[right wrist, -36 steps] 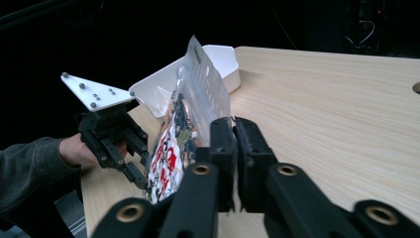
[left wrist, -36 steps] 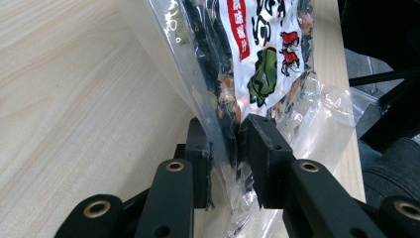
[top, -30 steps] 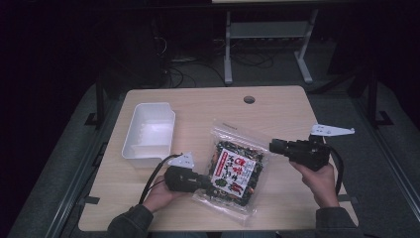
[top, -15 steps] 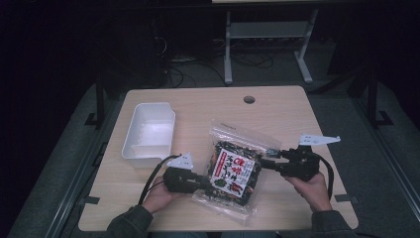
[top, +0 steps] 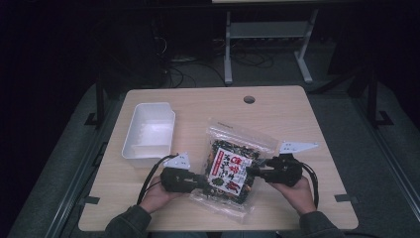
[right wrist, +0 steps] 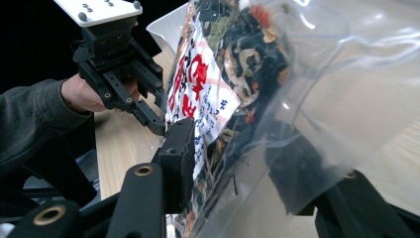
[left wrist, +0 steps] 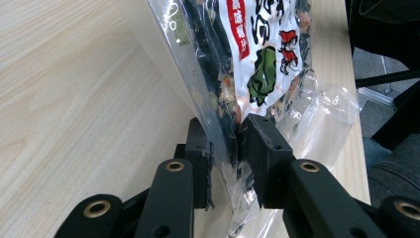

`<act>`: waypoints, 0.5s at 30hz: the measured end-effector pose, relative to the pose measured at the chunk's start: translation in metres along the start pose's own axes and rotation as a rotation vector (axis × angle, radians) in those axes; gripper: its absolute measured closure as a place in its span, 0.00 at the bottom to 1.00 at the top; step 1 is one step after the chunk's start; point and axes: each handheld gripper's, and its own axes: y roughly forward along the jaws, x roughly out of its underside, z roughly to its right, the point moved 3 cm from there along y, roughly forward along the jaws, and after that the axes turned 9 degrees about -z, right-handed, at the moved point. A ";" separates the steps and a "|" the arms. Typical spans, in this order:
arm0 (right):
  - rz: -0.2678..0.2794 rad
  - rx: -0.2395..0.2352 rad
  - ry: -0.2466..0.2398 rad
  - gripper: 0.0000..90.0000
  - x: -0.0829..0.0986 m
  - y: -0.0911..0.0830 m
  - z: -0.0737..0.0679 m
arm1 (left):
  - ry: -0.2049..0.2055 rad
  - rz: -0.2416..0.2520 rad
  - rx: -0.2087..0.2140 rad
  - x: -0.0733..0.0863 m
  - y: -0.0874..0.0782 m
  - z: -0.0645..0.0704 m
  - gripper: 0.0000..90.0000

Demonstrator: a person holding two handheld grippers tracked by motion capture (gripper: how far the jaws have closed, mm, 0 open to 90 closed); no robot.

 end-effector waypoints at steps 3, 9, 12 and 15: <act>-0.005 0.002 -0.013 0.63 0.000 0.003 -0.002 | 0.000 0.002 -0.002 0.000 0.000 0.000 0.80; 0.015 -0.011 -0.019 0.68 -0.002 0.004 -0.005 | -0.003 0.004 -0.004 0.001 0.001 0.000 0.79; 0.013 -0.021 -0.026 0.72 -0.003 0.006 -0.006 | -0.005 -0.004 -0.016 0.001 0.002 -0.001 0.78; 0.017 -0.048 -0.019 0.77 -0.004 0.006 -0.008 | -0.006 -0.011 -0.023 0.002 0.002 -0.002 0.76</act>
